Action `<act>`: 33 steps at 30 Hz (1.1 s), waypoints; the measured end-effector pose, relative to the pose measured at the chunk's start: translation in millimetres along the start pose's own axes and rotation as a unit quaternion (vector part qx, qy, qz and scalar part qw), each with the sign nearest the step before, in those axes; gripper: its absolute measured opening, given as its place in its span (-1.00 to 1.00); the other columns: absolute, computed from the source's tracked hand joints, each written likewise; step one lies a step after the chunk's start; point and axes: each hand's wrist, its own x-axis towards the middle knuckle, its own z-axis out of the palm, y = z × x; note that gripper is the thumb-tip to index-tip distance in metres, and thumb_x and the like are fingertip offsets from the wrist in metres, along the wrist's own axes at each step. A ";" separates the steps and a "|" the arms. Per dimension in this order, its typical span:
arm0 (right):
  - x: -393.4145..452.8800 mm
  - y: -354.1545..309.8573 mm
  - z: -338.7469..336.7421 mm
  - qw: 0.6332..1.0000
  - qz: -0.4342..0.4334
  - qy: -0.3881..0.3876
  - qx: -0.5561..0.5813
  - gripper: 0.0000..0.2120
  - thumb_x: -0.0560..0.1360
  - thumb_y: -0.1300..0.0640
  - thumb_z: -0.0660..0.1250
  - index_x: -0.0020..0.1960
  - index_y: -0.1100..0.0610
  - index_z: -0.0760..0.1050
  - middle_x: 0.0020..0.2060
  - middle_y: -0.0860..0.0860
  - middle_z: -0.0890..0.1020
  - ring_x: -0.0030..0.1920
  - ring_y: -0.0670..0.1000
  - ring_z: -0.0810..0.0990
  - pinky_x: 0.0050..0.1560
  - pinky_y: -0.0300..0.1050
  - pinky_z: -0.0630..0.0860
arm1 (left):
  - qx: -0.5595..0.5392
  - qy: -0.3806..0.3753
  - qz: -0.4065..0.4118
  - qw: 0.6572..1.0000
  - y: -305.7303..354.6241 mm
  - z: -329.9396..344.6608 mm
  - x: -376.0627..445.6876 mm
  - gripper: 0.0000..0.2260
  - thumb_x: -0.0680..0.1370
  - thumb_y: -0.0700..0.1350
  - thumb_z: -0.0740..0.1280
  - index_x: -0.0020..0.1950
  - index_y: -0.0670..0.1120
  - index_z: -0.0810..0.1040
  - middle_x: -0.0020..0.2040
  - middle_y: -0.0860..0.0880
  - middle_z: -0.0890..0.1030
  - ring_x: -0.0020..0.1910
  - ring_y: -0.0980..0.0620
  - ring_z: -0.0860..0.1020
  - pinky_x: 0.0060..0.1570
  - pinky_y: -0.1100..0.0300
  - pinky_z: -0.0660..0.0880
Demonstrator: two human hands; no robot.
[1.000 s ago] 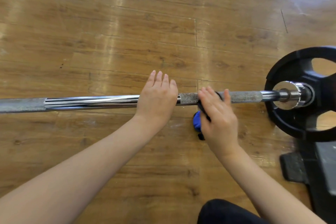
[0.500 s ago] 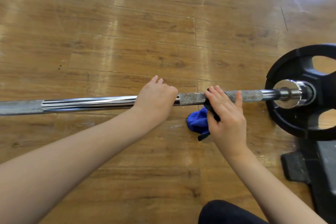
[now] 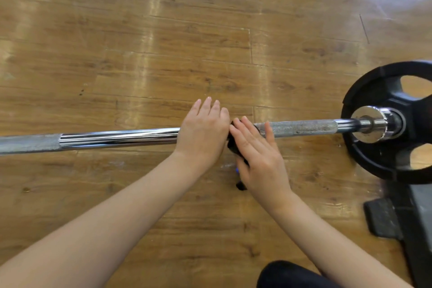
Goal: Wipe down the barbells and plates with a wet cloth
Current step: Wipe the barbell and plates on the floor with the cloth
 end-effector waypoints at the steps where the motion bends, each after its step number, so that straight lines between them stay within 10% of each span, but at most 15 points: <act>1: -3.6 8.9 -1.8 1.000 0.004 0.001 -0.011 -0.59 0.43 0.41 0.19 0.27 0.30 0.49 0.26 0.16 0.52 0.32 0.09 0.43 0.44 0.13 0.10 | 0.002 -0.003 -0.001 1.000 0.0 -2.7 0.1 -0.60 0.41 -0.21 0.04 -0.05 -0.26 0.65 -0.04 -0.22 0.67 0.01 -0.18 0.64 0.03 -0.04 0.55; 20: -1.5 30.8 -16.0 1.000 0.003 0.000 0.005 -0.70 0.54 0.29 0.21 0.25 0.25 0.51 0.23 0.13 0.54 0.32 0.05 0.41 0.45 0.10 0.08 | -0.042 -0.017 0.016 0.999 1.9 2.6 -0.8 -0.67 0.36 -0.28 -0.01 -0.29 -0.16 0.56 -0.37 -0.10 0.61 -0.25 -0.13 0.64 -0.15 0.08 0.56; 30: -11.4 41.1 -21.0 0.998 0.061 -0.006 -0.012 -0.51 0.41 0.38 0.08 0.31 0.25 0.46 0.29 0.05 0.47 0.37 0.03 0.36 0.47 0.14 -0.07 | 0.040 -0.001 0.022 0.999 2.6 2.4 1.7 -0.58 0.45 -0.28 0.03 0.13 -0.27 0.61 0.01 -0.25 0.65 0.02 -0.19 0.63 0.07 -0.03 0.53; 33: -11.4 41.4 -18.7 0.998 0.060 -0.004 -0.014 -0.51 0.41 0.38 0.07 0.30 0.25 0.47 0.30 0.03 0.45 0.36 0.02 0.36 0.46 0.17 -0.06 | 0.036 -0.063 -0.006 0.997 3.3 -8.0 1.4 -0.53 0.53 -0.30 0.06 0.46 -0.22 0.30 0.35 -0.29 0.43 0.36 -0.18 0.40 0.38 0.02 0.25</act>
